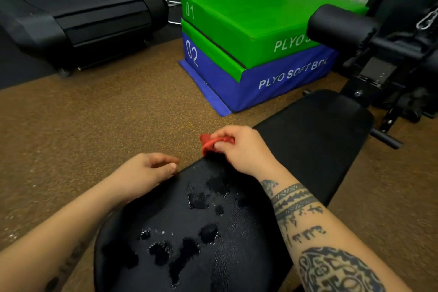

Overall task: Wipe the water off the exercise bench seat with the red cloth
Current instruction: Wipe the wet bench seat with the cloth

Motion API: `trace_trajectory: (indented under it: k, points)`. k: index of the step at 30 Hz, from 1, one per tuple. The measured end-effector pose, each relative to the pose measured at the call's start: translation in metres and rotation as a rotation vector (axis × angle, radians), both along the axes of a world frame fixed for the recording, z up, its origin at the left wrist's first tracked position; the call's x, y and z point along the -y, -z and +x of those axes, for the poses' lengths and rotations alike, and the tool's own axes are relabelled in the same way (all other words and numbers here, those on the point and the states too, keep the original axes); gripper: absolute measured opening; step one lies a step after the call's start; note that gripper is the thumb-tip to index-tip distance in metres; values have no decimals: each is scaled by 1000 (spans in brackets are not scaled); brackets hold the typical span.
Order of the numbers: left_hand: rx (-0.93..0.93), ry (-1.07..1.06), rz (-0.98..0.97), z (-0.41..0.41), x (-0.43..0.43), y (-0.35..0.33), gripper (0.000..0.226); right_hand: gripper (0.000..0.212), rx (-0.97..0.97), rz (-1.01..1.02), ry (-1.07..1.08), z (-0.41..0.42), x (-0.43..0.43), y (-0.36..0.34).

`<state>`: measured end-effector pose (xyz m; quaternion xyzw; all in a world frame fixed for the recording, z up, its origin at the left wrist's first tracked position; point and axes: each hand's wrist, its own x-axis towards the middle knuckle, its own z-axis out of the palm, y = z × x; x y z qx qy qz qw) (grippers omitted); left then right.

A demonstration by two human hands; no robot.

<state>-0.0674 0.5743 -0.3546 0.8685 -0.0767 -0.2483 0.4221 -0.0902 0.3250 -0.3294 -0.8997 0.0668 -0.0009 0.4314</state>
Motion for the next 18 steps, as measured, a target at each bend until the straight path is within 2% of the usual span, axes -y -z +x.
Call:
trace_trajectory:
  k: [3,5,8,10,12,14,16,18]
  points:
    - [-44,-3,-72,-13,-28,-5,19,13,196,-20,230,8,21,-7]
    - [-69,-18,-90,-18,-39,-5,22,13,191,-160,293,10,38,-5]
    - [-44,-23,-82,-24,-37,-1,19,14,35,-387,160,7,38,10]
    - [11,16,-41,-24,-27,-3,18,13,37,-433,17,3,25,13]
    - [69,72,0,-28,-21,-6,19,12,33,-377,-140,-6,6,12]
    - [133,98,42,-24,-12,-11,21,18,4,-138,-181,-15,4,6]
    - [178,96,26,-22,-7,-17,22,26,90,-7,-88,-22,11,1]
    - [228,117,25,-23,-7,-17,22,29,212,-39,81,-25,27,-4]
